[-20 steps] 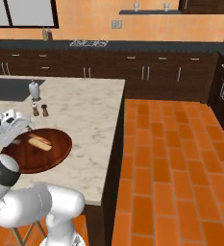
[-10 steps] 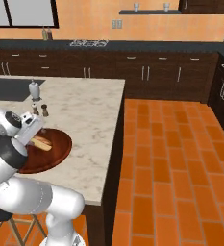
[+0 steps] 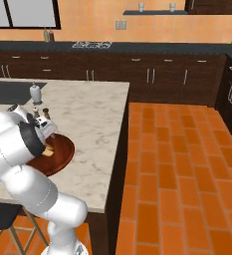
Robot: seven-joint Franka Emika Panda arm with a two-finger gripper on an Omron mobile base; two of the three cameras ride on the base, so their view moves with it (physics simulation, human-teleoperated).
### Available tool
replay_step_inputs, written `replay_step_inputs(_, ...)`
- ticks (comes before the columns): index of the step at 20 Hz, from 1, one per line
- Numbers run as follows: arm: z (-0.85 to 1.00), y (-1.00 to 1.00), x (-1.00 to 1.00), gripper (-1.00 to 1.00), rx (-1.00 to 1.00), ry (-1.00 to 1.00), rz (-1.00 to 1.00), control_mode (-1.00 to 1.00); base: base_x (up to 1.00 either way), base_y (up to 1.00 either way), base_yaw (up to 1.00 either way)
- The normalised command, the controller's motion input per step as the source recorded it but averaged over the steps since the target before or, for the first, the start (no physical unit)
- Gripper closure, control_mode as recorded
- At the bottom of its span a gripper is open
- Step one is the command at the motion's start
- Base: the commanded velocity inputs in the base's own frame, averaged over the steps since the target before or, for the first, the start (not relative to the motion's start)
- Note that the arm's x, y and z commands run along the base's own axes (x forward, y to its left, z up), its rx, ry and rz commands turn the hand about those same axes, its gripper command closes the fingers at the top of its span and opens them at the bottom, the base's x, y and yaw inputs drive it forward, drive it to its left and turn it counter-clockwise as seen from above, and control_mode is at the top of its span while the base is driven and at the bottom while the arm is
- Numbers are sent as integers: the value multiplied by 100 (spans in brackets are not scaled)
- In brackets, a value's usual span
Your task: Place one bun and one sausage from the bowl on each plate.
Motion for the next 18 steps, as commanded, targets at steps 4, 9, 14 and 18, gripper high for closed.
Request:
replay_step_inputs(4,-43,24,-1,-100,-1,3,0,-100,0,0,0)
replay_step_inputs(9,3,0,16,-100,0,0,0,-100,0,0,0)
replay_step_inputs(14,5,0,5,-100,0,-1,0,-100,0,0,0)
replay_step_inputs(18,-46,-3,9,100,-7,2,1,-100,0,0,0)
